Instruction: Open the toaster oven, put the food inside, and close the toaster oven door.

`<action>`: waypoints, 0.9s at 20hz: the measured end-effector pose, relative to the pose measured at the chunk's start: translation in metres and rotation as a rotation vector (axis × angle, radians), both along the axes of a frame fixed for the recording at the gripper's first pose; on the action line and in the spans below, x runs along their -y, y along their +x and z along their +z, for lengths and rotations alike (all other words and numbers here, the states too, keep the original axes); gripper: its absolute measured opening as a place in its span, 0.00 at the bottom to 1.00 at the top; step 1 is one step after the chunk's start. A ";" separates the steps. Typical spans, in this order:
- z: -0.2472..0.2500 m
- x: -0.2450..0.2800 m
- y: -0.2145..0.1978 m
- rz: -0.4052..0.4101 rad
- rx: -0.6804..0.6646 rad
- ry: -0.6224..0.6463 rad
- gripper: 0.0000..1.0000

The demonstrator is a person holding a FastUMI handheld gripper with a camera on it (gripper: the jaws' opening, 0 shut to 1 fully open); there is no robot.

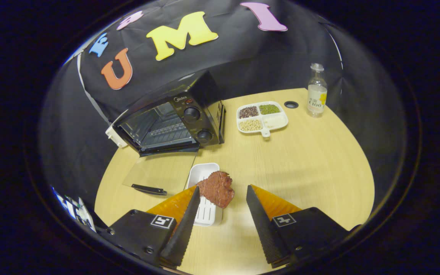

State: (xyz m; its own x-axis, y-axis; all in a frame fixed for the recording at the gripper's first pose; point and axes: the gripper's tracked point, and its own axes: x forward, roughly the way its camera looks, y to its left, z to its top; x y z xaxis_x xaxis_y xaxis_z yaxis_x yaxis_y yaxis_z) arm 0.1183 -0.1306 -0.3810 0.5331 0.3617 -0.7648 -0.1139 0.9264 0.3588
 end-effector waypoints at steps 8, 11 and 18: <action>-0.019 -0.013 -0.002 -0.026 -0.140 0.274 0.14; -0.010 -0.011 -0.009 0.003 -0.063 0.166 0.11; 0.035 -0.035 -0.025 0.122 0.188 -0.151 0.11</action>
